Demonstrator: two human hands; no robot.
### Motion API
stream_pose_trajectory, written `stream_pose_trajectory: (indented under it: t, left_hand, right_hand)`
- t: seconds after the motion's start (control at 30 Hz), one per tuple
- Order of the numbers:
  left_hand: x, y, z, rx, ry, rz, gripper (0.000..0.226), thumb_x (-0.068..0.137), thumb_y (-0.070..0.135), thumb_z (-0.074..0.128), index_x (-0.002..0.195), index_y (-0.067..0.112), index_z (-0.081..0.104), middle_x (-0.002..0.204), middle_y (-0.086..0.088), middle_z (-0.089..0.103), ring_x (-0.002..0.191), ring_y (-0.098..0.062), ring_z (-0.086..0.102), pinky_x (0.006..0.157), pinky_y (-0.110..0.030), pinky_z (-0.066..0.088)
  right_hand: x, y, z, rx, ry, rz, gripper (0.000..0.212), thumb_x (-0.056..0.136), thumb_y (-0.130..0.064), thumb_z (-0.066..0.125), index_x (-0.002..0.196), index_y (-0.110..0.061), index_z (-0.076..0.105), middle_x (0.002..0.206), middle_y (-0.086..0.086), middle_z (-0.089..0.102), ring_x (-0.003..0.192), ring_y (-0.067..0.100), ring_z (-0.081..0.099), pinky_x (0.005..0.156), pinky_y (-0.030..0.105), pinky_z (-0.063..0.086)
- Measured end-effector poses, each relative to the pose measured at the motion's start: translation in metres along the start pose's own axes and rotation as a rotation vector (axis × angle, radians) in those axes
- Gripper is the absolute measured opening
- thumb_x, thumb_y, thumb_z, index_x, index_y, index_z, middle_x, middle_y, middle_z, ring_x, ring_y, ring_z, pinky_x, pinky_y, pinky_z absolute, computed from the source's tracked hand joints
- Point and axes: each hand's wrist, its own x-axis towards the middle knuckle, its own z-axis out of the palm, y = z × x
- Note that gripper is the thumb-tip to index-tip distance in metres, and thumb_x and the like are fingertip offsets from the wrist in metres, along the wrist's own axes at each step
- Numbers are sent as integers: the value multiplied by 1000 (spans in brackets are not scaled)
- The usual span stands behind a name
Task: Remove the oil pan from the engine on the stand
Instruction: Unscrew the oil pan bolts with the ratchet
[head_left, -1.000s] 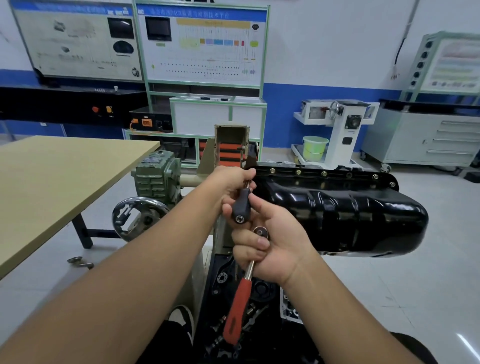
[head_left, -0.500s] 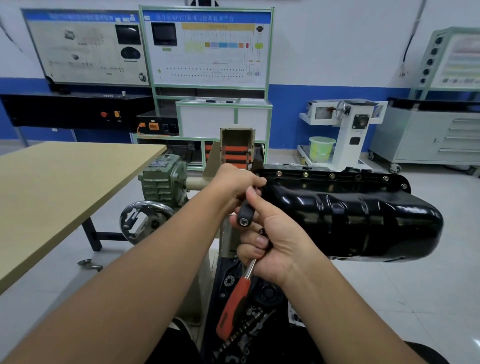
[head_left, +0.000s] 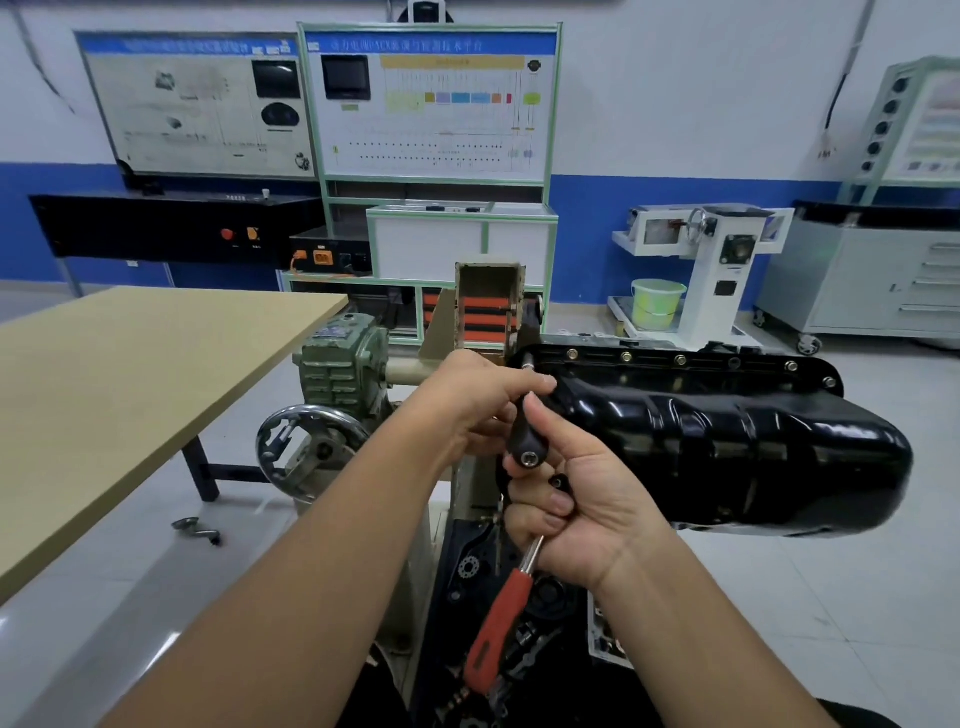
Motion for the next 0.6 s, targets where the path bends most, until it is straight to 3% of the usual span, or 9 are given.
stream_pose_trajectory:
  t: [0.13, 0.3, 0.37, 0.47, 0.6]
  left_hand:
    - [-2, 4, -1, 25, 32, 6, 26, 81, 15, 81, 61, 12, 63, 46, -1, 52, 38, -13, 48, 52, -25, 43]
    - [-4, -3, -2, -407, -209, -269, 22, 97, 21, 67, 82, 8, 57, 50, -1, 50, 43, -7, 39, 31, -15, 35]
    - [-5, -6, -1, -500, -260, -294, 21, 100, 24, 63, 87, 9, 56, 50, 1, 42, 36, -5, 37, 31, -13, 35]
    - [-14, -3, 3, -427, -203, -235, 18, 99, 25, 63, 100, 8, 60, 69, -5, 49, 49, -11, 46, 37, -17, 42]
    - [-30, -2, -3, -83, -54, -36, 36, 88, 42, 78, 97, 7, 72, 86, -14, 75, 63, -22, 70, 61, -32, 60]
  right_hand:
    - [1, 3, 2, -76, 41, -17, 31, 73, -41, 80, 74, -15, 65, 59, -1, 55, 27, 3, 29, 30, 14, 17]
    - [-2, 3, -9, 149, -194, 39, 39, 92, -39, 61, 101, -3, 71, 87, 10, 75, 25, 4, 30, 29, 15, 17]
    - [-2, 1, -11, 118, -190, 13, 36, 95, -36, 59, 102, -4, 71, 85, 7, 75, 25, 4, 30, 29, 15, 18]
    - [-4, 1, -7, 46, -137, -25, 33, 92, -36, 62, 94, -5, 69, 72, 5, 70, 26, 4, 31, 28, 15, 19]
    - [-3, -7, -3, -126, 33, -58, 29, 90, -34, 67, 78, -8, 65, 60, 0, 47, 25, 4, 29, 28, 14, 19]
